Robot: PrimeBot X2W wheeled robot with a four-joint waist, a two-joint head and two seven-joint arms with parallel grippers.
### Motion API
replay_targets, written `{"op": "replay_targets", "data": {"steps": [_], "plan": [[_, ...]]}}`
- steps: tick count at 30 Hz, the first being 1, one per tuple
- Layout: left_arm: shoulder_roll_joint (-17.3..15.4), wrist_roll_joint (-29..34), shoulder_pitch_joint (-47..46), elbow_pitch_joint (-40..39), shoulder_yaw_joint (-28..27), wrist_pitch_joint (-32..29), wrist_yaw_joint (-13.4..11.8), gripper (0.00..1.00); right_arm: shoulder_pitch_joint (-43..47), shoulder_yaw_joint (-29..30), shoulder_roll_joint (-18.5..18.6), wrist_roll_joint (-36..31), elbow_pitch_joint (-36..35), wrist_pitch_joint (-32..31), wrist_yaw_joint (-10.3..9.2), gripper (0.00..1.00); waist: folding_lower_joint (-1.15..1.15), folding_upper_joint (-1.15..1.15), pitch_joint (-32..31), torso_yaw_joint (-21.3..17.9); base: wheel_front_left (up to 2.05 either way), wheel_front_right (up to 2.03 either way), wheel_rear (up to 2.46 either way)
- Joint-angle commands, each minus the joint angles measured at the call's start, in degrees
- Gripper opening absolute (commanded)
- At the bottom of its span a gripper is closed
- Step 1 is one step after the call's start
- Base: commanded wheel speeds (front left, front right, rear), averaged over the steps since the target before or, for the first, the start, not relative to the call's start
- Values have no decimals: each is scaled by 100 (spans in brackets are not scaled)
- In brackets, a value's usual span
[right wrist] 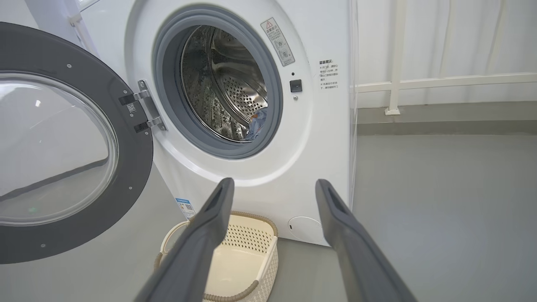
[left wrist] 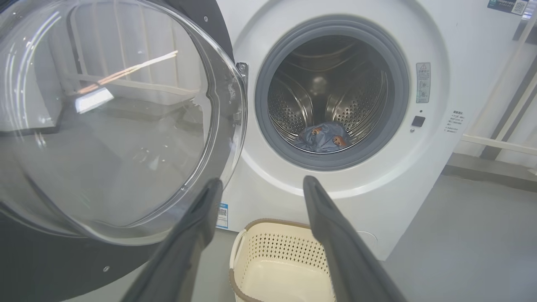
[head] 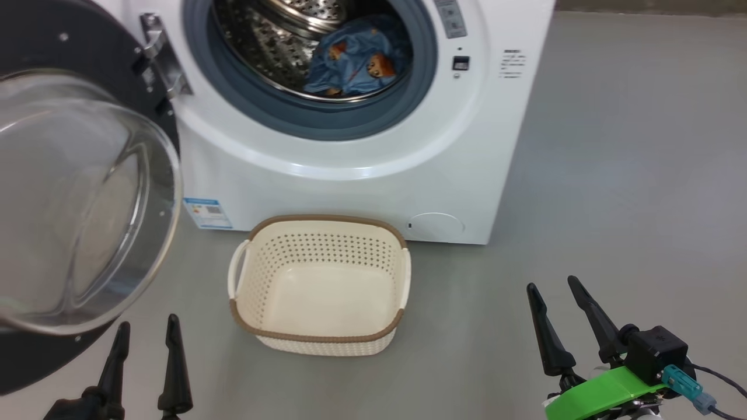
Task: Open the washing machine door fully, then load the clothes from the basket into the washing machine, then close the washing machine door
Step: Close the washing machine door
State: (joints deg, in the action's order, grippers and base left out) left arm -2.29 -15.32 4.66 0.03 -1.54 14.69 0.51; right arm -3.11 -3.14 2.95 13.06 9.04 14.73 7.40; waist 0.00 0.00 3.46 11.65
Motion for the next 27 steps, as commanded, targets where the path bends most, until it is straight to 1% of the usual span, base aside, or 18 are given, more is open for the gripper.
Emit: {"op": "replay_targets", "data": {"steps": [1, 8, 12, 19, 27], "plan": [[-59, 41, -117, -134, -181, 30, -27, 100, -33, -166, -7, -52, -126, 27, 9, 100, 0, 0, 58, 231, 0, 0, 0], [-59, -29, -107, -107, -171, 30, -146, 100, -75, -224, -7, -94, -102, 27, 9, 100, 0, 0, 68, 656, 0, 0, 0], [-59, -18, -96, -129, -175, 30, -257, 100, -103, -261, -7, -122, -77, 27, 9, 100, 0, 0, 70, 869, 0, 0, 0], [-59, -46, -72, -181, -220, 31, -402, 100, -155, -300, -7, -183, -63, 27, 9, 100, 0, 0, 95, 1172, 0, 0, 0], [-59, -90, -55, -185, -202, 31, -487, 100, -162, -359, -7, -217, -39, 27, 9, 100, 0, 0, 92, 1476, 0, 0, 0]]}}
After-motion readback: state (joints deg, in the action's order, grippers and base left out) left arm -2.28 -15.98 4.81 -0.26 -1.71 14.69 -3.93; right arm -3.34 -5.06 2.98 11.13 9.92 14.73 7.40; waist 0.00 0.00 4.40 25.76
